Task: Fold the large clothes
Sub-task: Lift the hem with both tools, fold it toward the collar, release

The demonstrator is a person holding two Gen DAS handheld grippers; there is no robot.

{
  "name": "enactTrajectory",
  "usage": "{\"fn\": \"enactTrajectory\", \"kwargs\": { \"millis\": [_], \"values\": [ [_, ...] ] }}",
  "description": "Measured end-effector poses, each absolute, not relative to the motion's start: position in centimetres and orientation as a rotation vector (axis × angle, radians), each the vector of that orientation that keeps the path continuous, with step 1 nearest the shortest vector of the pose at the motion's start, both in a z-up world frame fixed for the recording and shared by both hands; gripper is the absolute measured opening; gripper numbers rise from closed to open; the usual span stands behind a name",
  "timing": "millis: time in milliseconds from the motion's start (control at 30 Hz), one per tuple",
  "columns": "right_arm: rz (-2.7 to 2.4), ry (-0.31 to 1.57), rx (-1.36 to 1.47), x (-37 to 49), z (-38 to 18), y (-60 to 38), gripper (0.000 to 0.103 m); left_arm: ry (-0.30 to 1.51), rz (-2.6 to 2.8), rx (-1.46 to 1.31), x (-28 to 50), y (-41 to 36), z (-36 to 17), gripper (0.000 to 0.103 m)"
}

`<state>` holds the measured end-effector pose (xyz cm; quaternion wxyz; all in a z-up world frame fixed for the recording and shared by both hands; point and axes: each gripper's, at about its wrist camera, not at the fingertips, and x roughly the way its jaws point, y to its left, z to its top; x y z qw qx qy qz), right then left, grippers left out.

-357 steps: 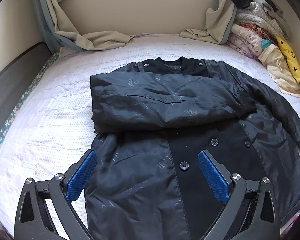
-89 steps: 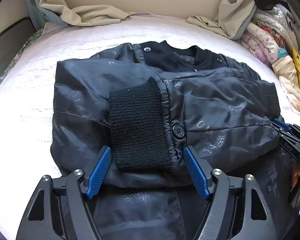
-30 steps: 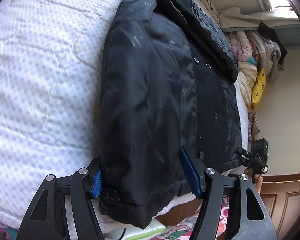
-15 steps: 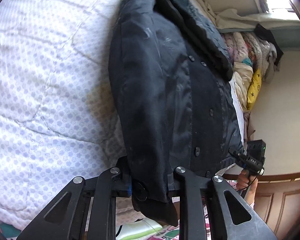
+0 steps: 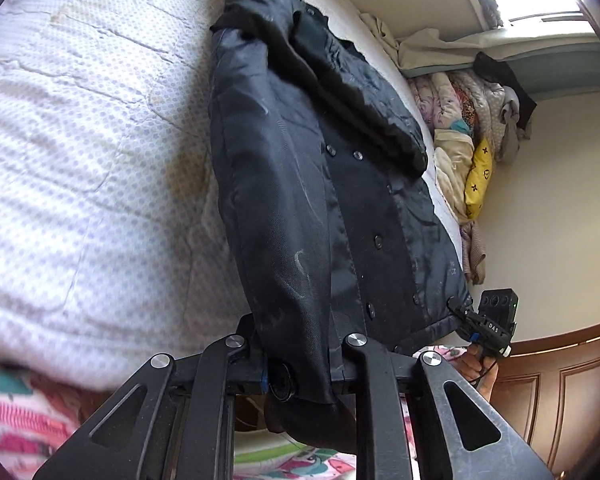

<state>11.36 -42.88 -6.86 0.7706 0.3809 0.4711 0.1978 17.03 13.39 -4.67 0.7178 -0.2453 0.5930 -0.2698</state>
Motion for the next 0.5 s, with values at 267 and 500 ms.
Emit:
{"fn": "enactTrajectory", "kwargs": {
  "millis": [267, 500],
  "values": [
    [0.446, 0.996, 0.85, 9.0, -5.9, -42.7, 0.005, 1.306, -0.583, -0.563, 14.9, 13.8, -3.6, 0.021],
    [0.448, 0.986, 0.864, 6.3, -5.3, -43.2, 0.005, 1.295, -0.601, -0.592, 12.7, 14.9, -2.3, 0.021]
  ]
}}
